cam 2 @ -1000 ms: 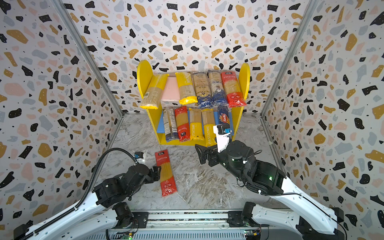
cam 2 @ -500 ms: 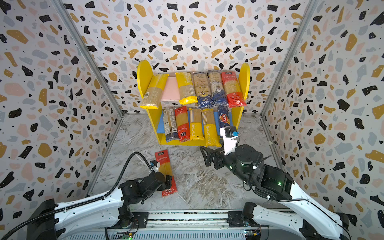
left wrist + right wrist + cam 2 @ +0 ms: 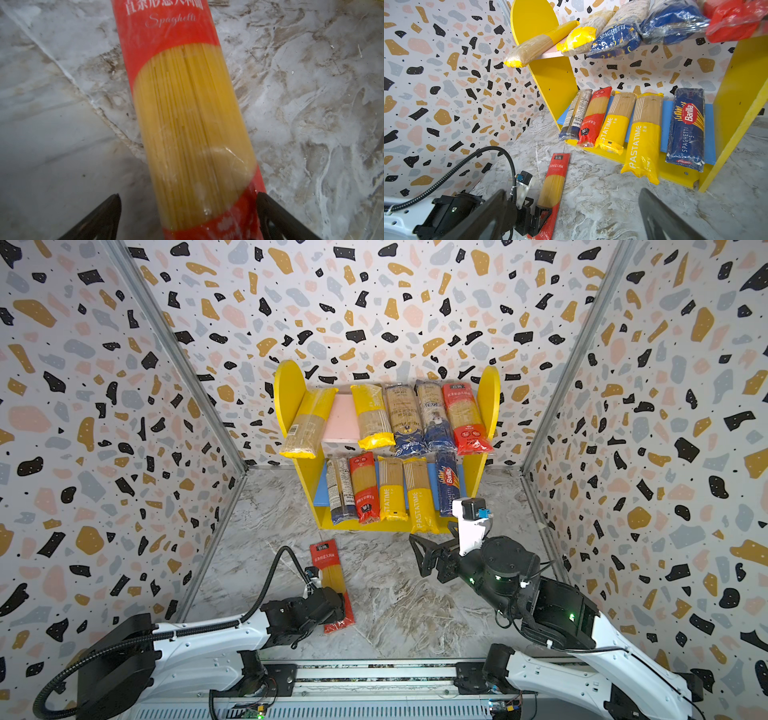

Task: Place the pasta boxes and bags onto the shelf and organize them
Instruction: 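Move the left gripper onto the red Spaghetti bag while the right gripper draws back, then close the left gripper on the red Spaghetti bag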

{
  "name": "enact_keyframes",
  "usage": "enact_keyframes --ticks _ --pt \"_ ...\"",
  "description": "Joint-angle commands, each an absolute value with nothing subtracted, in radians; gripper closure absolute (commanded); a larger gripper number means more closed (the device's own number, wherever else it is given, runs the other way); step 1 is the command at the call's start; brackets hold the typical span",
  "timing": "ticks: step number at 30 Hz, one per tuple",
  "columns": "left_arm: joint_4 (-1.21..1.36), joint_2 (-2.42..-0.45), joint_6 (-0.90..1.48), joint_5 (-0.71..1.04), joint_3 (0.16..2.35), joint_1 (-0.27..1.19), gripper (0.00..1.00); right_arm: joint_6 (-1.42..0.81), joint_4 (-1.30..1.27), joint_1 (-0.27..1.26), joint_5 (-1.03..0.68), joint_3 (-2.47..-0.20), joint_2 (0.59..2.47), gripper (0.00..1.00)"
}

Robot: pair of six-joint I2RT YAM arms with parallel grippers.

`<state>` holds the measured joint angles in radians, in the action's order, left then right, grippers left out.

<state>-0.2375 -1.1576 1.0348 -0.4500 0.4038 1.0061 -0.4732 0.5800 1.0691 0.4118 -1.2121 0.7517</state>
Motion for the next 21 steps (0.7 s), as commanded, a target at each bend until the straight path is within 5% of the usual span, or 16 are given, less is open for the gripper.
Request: enact_keyframes --ticks 1,13,21 --pt "-0.208 -1.190 1.037 -0.464 0.433 1.011 0.00 -0.482 0.612 1.074 0.446 -1.212 0.730 0.01" --pt "-0.117 -1.418 1.026 -0.404 0.463 1.011 0.00 -0.467 0.611 1.074 0.475 -1.206 0.723 0.01" --pt "-0.075 -1.477 1.022 -0.356 0.424 1.012 0.55 -0.456 0.616 1.074 0.486 -1.206 0.702 0.01"
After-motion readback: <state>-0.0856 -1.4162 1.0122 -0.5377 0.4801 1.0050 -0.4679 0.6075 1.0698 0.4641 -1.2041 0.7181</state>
